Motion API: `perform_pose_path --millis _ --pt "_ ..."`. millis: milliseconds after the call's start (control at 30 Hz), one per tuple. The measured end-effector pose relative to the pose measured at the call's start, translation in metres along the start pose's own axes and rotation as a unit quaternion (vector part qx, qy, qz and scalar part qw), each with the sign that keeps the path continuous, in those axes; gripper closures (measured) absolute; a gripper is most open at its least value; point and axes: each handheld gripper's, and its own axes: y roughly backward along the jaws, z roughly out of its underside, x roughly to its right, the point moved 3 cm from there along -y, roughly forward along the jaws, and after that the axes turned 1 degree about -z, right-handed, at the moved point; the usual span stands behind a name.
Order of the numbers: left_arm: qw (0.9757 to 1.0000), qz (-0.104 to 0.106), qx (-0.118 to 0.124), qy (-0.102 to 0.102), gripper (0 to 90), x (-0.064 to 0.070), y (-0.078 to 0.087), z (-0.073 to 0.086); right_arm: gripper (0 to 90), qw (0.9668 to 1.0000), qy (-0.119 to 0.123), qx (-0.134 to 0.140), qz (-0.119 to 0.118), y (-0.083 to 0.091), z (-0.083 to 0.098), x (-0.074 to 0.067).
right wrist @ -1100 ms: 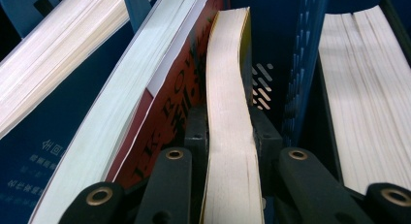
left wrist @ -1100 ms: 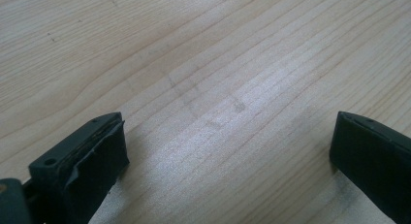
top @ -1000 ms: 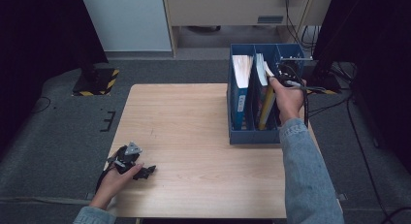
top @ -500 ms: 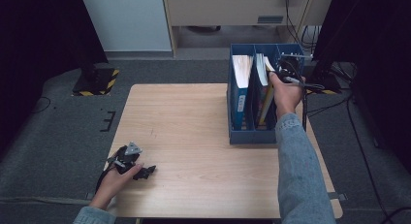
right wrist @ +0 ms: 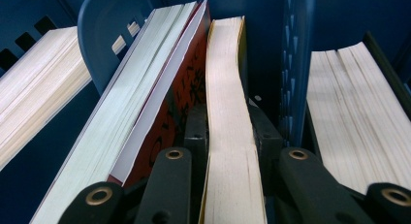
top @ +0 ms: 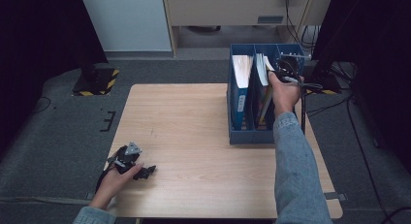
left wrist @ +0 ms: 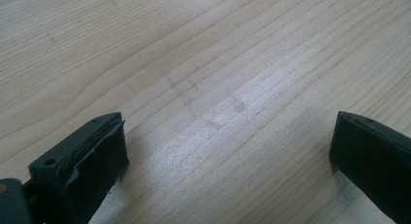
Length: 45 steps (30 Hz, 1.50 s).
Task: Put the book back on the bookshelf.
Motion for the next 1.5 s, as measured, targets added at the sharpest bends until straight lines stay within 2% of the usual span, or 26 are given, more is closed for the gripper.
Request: perform_pose_path --millis 533,900,1433,1500 --pt "1.0000 0.000 0.001 0.002 0.0 0.0004 -0.0005 -0.0004 73.7 1.0000 0.001 -0.005 -0.001 -0.0023 0.0025 -0.0026" --pt "1.0000 0.000 0.002 0.002 0.0 0.0006 -0.0006 -0.0005 72.7 0.9996 0.004 -0.027 -0.004 0.0001 0.0029 -0.0035" --pt "1.0000 0.000 0.001 0.002 0.0 0.0009 -0.0005 -0.0005 70.4 0.9990 0.015 -0.042 -0.007 0.0049 0.0090 -0.0064" --pt "1.0000 0.000 0.001 0.002 0.0 0.0010 -0.0005 -0.0005 69.4 0.9990 0.010 -0.043 -0.009 0.0054 0.0098 -0.0054"
